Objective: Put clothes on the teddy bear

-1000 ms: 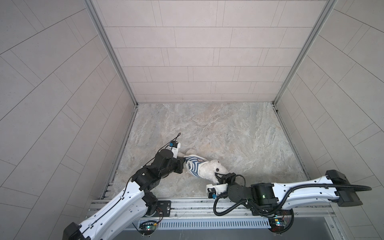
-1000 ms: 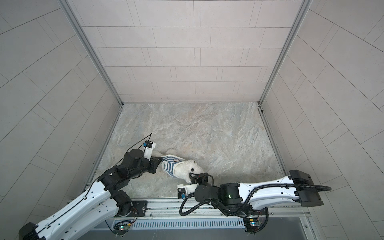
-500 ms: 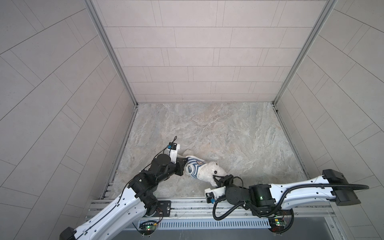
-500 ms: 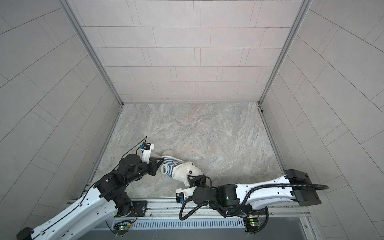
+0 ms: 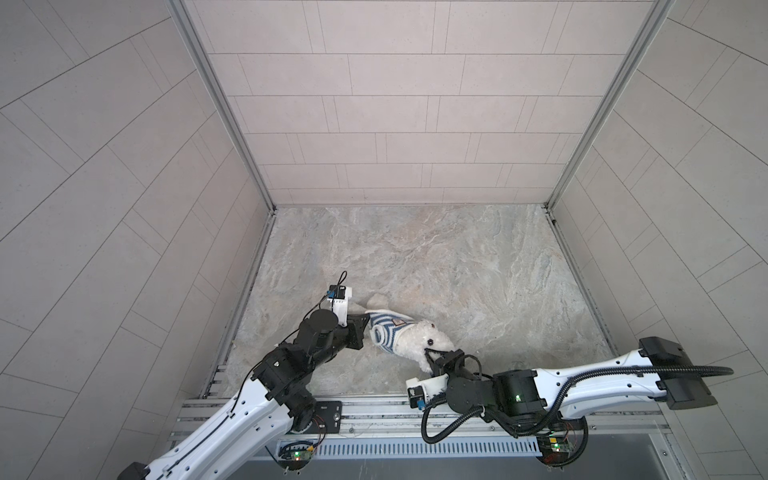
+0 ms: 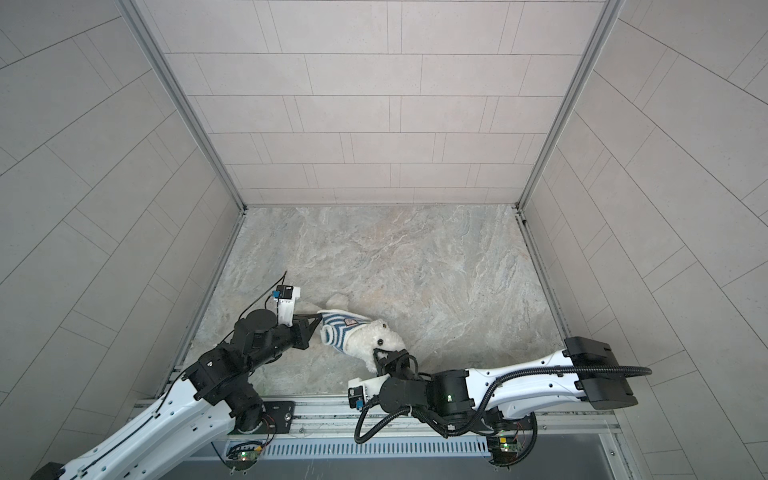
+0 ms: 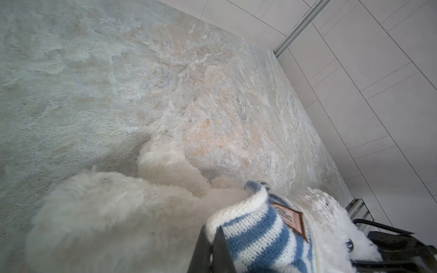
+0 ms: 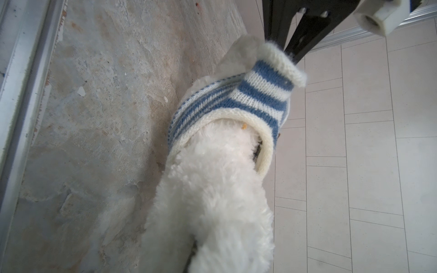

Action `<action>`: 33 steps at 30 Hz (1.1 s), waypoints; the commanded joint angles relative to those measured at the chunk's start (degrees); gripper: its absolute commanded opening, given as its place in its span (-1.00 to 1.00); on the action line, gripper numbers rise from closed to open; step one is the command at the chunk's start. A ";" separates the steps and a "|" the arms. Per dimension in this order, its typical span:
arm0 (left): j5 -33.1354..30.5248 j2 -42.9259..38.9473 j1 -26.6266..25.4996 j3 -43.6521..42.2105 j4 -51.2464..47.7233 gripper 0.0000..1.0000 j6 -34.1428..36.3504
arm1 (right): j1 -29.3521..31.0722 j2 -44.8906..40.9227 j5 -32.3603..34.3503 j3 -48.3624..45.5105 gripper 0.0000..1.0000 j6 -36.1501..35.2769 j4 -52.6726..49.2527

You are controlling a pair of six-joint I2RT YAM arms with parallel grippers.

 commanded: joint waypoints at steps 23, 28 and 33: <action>5.70 -1.09 2.15 4.34 0.19 -0.34 6.10 | -9.08 -13.65 -14.84 4.83 -1.00 18.43 -4.56; 4.23 -2.99 2.15 9.43 -3.16 -0.03 9.98 | -17.28 -13.95 -21.47 11.07 -1.00 34.12 -11.97; 3.12 -4.82 2.14 12.01 -5.56 0.22 13.11 | -24.77 -13.39 -25.14 15.39 -1.00 51.32 -16.39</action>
